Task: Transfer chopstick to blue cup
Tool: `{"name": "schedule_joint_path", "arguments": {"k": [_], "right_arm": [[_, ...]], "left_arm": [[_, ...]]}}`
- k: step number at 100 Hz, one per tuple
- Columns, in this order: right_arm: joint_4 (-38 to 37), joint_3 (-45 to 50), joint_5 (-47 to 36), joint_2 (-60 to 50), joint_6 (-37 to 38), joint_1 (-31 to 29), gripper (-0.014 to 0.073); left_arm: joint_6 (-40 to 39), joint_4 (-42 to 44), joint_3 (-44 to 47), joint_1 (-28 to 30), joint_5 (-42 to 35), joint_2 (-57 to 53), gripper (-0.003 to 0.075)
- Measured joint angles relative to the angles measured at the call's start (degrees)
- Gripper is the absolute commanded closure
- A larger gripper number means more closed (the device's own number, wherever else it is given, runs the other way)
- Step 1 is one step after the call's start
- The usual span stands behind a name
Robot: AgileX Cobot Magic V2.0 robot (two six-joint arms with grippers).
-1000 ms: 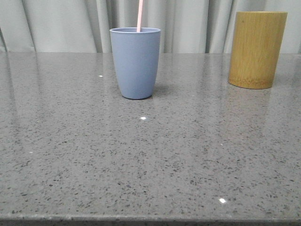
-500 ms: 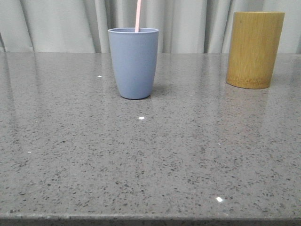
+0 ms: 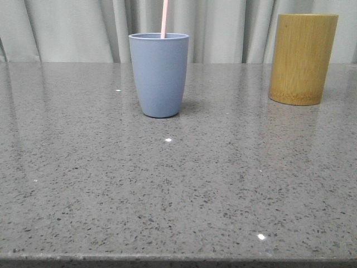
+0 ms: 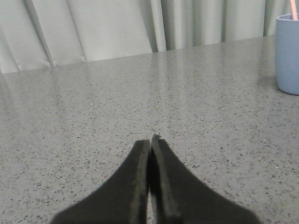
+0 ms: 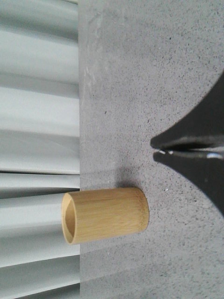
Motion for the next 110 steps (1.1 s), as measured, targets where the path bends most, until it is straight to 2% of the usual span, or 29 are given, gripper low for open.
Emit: {"name": "schedule_joint_path", "arguments": {"k": [23, 45, 110], "right_arm": [[0.46, 7.48, -2.87, -1.66, -2.28, -0.10, 0.0661], [0.46, 13.16, -9.60, -1.66, -2.37, -0.10, 0.0661], [0.46, 13.53, -11.57, -1.74, -2.50, -0.10, 0.0661]], "left_arm": [[0.00, 0.00, 0.00, 0.00, -0.14, 0.00, 0.0739], [0.00, 0.00, 0.00, 0.00, -0.14, 0.00, 0.0739], [0.00, 0.00, 0.00, 0.00, -0.14, 0.00, 0.0739]]}}
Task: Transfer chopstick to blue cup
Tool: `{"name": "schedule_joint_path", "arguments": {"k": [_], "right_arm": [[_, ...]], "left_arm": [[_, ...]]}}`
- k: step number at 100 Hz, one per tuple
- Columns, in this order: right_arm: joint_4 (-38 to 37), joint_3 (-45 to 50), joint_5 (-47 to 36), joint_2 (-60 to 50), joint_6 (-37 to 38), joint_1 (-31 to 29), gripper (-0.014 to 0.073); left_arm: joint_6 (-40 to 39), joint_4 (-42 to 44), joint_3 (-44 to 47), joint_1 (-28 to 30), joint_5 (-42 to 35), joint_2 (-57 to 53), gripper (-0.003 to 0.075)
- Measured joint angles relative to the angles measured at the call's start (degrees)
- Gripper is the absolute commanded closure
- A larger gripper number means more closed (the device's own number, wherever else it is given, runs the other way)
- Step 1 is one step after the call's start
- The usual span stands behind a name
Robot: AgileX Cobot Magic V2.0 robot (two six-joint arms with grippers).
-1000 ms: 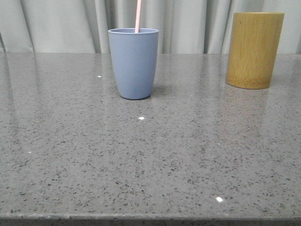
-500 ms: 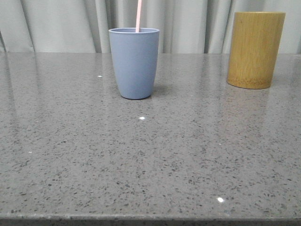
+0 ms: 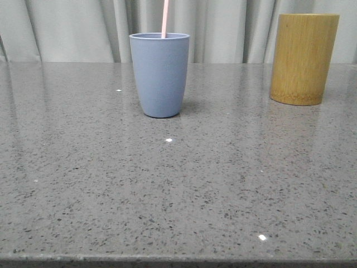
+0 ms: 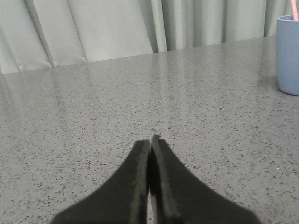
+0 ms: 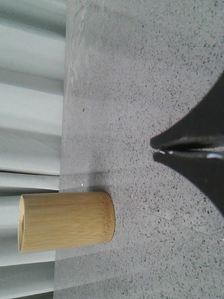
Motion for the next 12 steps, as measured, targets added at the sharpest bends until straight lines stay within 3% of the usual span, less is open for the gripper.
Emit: {"name": "schedule_joint_path", "arguments": {"k": [12], "right_arm": [[0.00, 0.00, 0.00, 0.00, 0.00, 0.00, 0.0661]], "left_arm": [[0.00, 0.00, 0.00, 0.00, 0.00, 0.00, 0.0739]]}}
